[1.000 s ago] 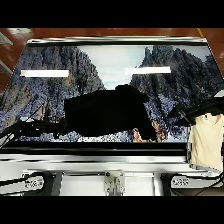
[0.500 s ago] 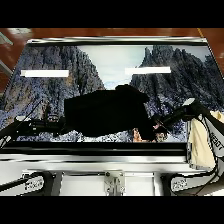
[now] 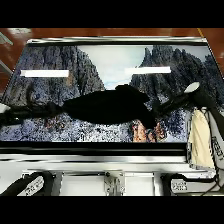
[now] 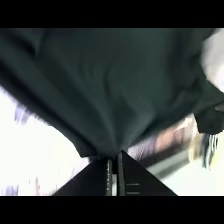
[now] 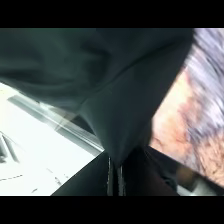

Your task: Fold the shirts.

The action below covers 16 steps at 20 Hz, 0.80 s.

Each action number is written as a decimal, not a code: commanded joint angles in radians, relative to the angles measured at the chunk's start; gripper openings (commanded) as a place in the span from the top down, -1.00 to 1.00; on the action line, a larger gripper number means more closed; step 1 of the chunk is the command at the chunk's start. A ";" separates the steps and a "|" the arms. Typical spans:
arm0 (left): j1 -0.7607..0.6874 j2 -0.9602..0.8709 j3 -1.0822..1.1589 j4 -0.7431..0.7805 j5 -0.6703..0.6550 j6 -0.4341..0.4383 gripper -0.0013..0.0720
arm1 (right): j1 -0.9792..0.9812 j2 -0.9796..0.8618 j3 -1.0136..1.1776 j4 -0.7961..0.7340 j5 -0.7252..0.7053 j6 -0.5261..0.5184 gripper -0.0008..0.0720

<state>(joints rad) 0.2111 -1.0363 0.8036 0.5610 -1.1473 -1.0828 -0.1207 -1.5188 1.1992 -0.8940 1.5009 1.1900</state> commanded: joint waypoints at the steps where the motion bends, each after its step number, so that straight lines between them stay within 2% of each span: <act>1: 0.002 0.204 0.338 0.078 0.013 0.026 0.86 | -0.009 0.198 0.282 -0.032 0.060 -0.114 0.82; 3: 0.003 0.284 0.608 0.202 0.078 -0.015 0.86 | -0.024 0.334 0.511 -0.050 0.000 -0.113 0.82; 5: 0.003 0.334 0.844 0.322 0.156 -0.132 0.86 | -0.033 0.470 0.697 -0.066 -0.152 -0.108 0.82; 7: 0.003 0.366 1.012 0.401 0.179 -0.232 0.86 | -0.033 0.602 0.797 -0.089 -0.359 -0.076 0.82; 9: 0.003 0.401 1.089 0.427 0.178 -0.286 0.86 | -0.033 0.719 0.823 -0.103 -0.480 -0.066 0.82; 11: 0.002 0.430 1.090 0.427 0.142 -0.322 0.86 | -0.033 0.788 0.823 -0.133 -0.467 -0.062 0.82; 13: 0.003 0.432 1.090 0.428 0.010 -0.322 0.86 | -0.033 0.821 0.823 -0.195 -0.437 -0.011 0.82; 16: 0.003 0.428 1.044 0.436 -0.142 -0.330 0.86 | -0.033 0.809 0.823 -0.222 -0.380 0.000 0.82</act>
<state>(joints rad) 0.2131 -0.6170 1.8565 0.9691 -1.1484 -1.3846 -0.1543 -0.7330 2.0106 -1.0691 1.0981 1.1648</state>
